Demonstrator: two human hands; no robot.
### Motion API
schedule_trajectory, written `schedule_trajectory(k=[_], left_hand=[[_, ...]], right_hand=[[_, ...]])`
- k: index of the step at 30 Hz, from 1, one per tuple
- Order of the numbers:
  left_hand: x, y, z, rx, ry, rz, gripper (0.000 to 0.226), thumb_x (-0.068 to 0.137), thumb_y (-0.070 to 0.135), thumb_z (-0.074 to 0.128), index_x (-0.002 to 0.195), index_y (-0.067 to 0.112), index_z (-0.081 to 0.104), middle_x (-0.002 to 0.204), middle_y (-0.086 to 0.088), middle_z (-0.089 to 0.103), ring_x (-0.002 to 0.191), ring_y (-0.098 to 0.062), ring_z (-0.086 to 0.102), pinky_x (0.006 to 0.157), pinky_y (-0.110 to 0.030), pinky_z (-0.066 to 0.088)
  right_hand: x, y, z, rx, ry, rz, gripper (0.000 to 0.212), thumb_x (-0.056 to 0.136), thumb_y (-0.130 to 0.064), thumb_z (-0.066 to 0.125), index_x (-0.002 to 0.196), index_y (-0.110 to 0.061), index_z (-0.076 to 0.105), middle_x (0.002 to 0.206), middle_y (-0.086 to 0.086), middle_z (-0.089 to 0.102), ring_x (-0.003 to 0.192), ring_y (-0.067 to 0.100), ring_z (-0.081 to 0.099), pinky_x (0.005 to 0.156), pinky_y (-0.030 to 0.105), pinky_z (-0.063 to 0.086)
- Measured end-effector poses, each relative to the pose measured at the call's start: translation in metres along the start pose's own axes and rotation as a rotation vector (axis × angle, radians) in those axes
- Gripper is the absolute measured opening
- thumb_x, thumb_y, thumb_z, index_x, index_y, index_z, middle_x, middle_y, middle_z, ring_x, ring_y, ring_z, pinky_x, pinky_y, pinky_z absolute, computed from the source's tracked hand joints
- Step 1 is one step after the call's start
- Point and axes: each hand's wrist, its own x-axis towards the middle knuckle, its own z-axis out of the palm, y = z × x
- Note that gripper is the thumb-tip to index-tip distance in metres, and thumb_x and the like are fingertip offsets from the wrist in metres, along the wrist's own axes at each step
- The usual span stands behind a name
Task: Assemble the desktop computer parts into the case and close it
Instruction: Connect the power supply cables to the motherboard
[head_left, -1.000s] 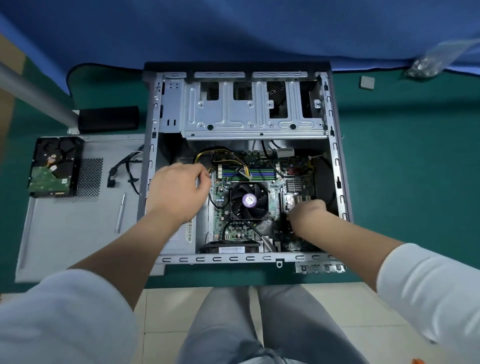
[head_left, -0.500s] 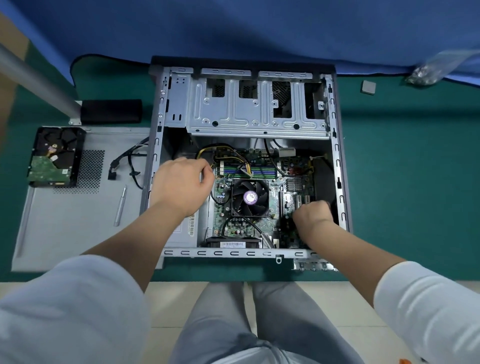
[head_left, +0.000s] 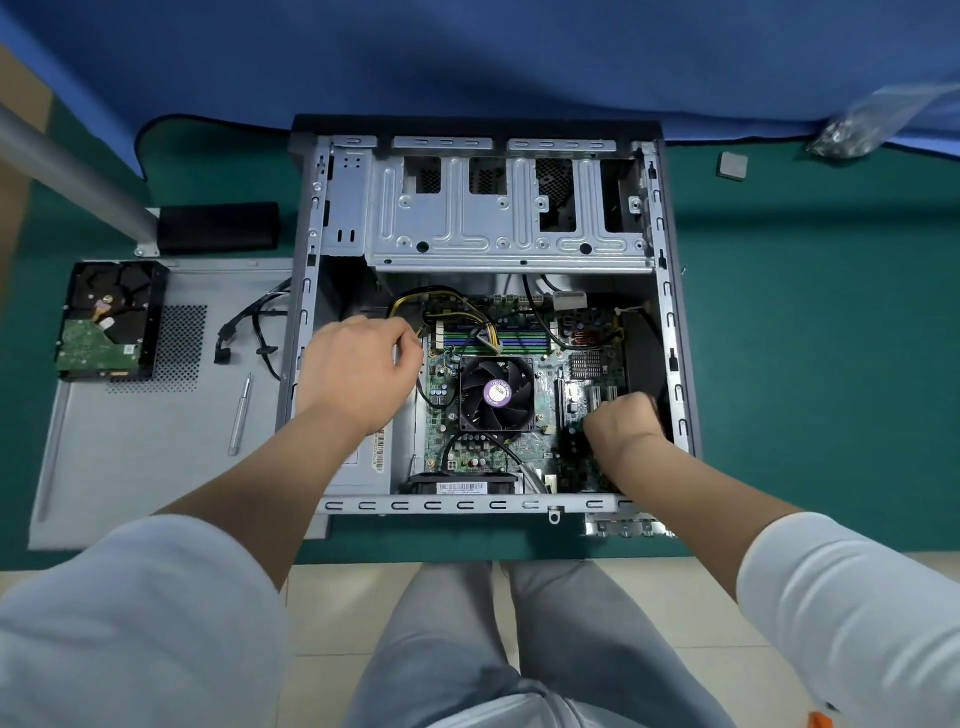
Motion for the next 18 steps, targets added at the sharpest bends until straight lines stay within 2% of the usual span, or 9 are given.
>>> schedule_trajectory(k=[3,5,9,12,15,18], left_hand=[[-0.0001,-0.0002,0.0,-0.002,0.005,0.0,0.029,0.092,0.028,0.043,0.086,0.021,0.071,0.073,-0.005,0.064,0.072,-0.025,0.057,0.07,-0.034,0.045],[-0.0006,0.0,0.0002,0.001,0.003,0.007,0.029,0.092,0.027,0.043,0.086,0.021,0.071,0.074,-0.005,0.065,0.072,-0.025,0.057,0.071,-0.034,0.044],[0.0002,-0.0011,0.0005,0.006,-0.001,0.005,0.029,0.092,0.028,0.043,0.087,0.021,0.071,0.075,-0.005,0.065,0.073,-0.025,0.057,0.072,-0.034,0.044],[-0.0001,-0.0012,0.0003,0.006,0.001,0.009,0.029,0.092,0.027,0.043,0.087,0.021,0.071,0.074,-0.004,0.065,0.073,-0.024,0.057,0.072,-0.034,0.044],[-0.0001,-0.0011,0.0008,0.004,0.003,0.009,0.029,0.092,0.027,0.043,0.087,0.021,0.071,0.074,-0.004,0.065,0.073,-0.024,0.057,0.072,-0.034,0.045],[0.0006,-0.0014,0.0014,0.004,-0.003,0.005,0.03,0.092,0.028,0.041,0.087,0.021,0.07,0.074,-0.004,0.065,0.072,-0.023,0.057,0.072,-0.035,0.045]], right_hand=[[0.0005,0.0006,0.0019,0.005,0.016,-0.006,0.01,0.095,-0.011,0.044,0.089,-0.015,0.051,0.067,-0.001,0.04,0.059,0.012,0.038,0.067,0.026,0.035],[0.0007,0.0012,0.0028,0.002,0.026,-0.006,0.013,0.096,-0.012,0.042,0.095,-0.016,0.055,0.067,0.0,0.04,0.06,0.012,0.038,0.067,0.026,0.034],[0.0017,0.0008,0.003,0.002,0.035,0.006,0.013,0.097,-0.014,0.042,0.086,-0.015,0.05,0.066,-0.001,0.04,0.056,0.012,0.036,0.067,0.026,0.035],[0.0027,0.0009,0.0041,0.026,0.035,0.019,0.012,0.096,-0.015,0.043,0.085,-0.014,0.048,0.066,-0.001,0.041,0.064,0.012,0.044,0.069,0.026,0.036],[0.0024,0.0018,0.0038,0.039,0.026,0.019,0.011,0.097,-0.015,0.044,0.091,-0.016,0.054,0.07,-0.002,0.045,0.07,0.014,0.047,0.069,0.027,0.037],[0.0031,0.0018,0.0043,0.027,0.016,0.01,0.017,0.097,-0.016,0.044,0.103,-0.013,0.059,0.081,-0.001,0.051,0.073,0.015,0.048,0.076,0.027,0.043]])
